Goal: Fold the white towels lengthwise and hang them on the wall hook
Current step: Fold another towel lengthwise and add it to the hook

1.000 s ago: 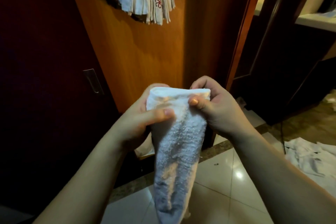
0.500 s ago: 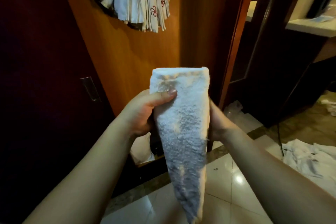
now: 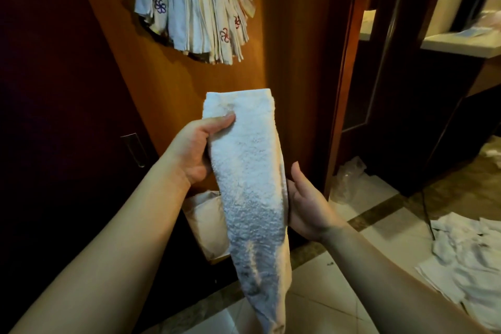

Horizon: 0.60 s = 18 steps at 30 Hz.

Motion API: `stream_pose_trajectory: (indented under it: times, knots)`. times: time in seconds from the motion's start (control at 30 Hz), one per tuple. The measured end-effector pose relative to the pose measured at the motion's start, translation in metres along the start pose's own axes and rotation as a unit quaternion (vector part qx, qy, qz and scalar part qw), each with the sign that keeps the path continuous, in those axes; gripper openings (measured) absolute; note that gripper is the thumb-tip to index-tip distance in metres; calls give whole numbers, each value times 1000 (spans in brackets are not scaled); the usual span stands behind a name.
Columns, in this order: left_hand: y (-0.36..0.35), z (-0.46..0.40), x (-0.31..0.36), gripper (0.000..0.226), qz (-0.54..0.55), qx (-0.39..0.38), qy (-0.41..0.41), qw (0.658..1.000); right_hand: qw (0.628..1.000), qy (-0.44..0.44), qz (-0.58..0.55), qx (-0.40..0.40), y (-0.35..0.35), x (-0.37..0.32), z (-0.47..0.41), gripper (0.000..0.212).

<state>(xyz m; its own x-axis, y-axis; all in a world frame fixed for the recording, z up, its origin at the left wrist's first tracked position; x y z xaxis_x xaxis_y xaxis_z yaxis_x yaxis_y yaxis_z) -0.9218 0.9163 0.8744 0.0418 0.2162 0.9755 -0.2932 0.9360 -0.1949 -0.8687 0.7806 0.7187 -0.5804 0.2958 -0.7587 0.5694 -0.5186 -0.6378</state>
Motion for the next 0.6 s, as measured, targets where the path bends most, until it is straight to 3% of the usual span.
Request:
stream_pose_trajectory:
  times: [0.1,0.23,0.4,0.6]
  knots:
    - [1,0,1,15,-1,33,14,999,997,40,66,11,-13,-10,8,102]
    - [6,-1,5,30,13,71,10,997,967,116,223,30,-23,-27,20,101]
    - [13,0,13,28,45,102,3,994,964,177,190,52,-14,-22,31,84]
    - [11,-1,17,31,31,101,-1,994,918,170,344,104,-26,-26,40,37]
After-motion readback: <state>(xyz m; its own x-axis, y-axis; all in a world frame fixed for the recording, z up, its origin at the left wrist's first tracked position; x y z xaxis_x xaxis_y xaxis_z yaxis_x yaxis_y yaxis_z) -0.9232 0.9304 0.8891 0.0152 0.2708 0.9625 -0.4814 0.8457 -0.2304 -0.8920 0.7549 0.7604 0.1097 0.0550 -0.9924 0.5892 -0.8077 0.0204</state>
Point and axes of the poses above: each hand's wrist, its own z-axis away from the middle knuckle, its own y-axis out of the back of the hand, x = y × z, the point moved 7 cm from there along -z, towards the middle knuckle, and after that the axes turned 6 degrees about -z, right-handed, at the moved point
